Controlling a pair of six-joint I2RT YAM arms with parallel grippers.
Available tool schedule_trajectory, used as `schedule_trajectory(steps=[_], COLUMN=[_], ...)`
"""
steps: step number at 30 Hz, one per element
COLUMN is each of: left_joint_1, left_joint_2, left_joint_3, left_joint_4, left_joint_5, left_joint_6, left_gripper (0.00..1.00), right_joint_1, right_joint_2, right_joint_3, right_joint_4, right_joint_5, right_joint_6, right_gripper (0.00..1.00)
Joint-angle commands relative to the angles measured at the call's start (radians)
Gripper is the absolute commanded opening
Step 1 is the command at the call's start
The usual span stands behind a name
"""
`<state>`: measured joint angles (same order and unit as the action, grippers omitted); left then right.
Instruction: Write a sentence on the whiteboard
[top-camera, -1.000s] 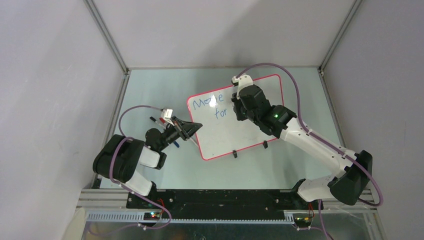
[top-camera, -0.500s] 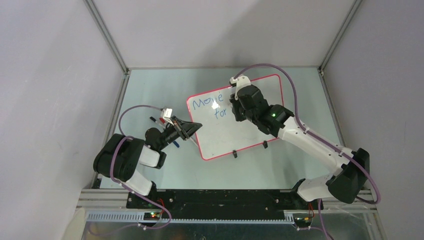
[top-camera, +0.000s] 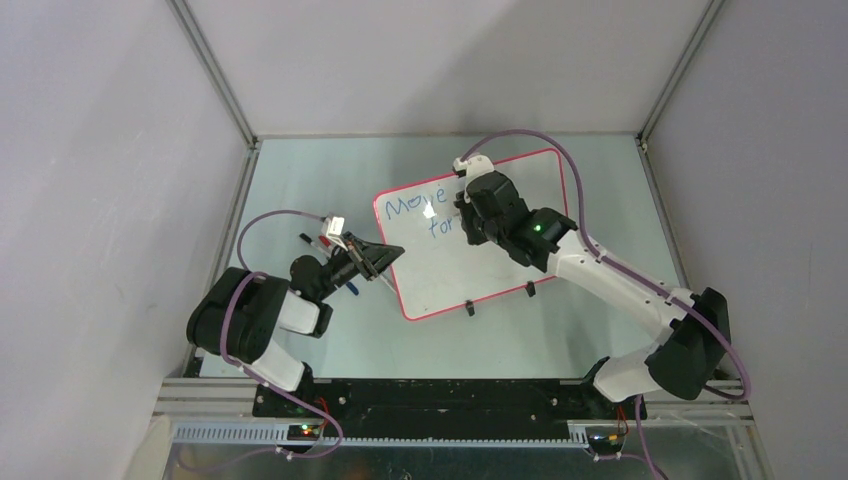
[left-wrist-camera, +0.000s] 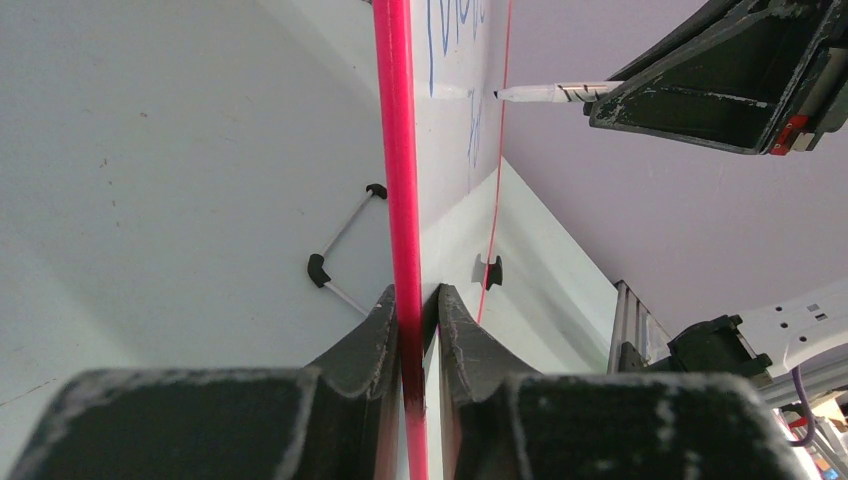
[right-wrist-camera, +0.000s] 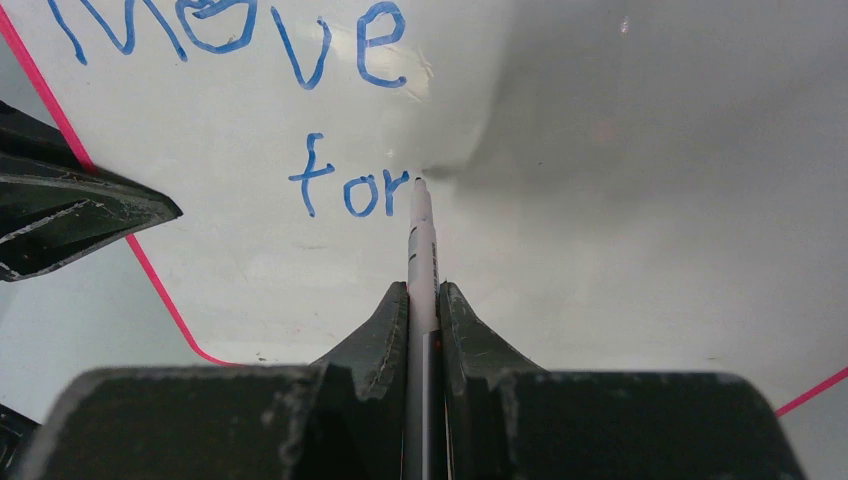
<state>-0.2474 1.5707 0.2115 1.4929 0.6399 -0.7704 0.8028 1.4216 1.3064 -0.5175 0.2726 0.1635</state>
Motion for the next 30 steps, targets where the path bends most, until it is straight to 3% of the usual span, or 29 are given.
schedule_trajectory(steps=[1,30], left_joint_1=[0.016,0.014], left_joint_2=[0.006,0.003], left_joint_3=[0.024,0.023], left_joint_4=[0.038,0.038], left_joint_5=[-0.028,-0.026], left_joint_6=[0.045,0.046], left_gripper=[0.03,0.0], right_joint_1=[0.003,-0.004], right_joint_2=[0.008,0.024], right_joint_3=[0.001,0.001], right_joint_4=[0.017,0.008], right_joint_5=[0.017,0.036], right_joint_6=[-0.005,-0.001], right_gripper=[0.0,0.0])
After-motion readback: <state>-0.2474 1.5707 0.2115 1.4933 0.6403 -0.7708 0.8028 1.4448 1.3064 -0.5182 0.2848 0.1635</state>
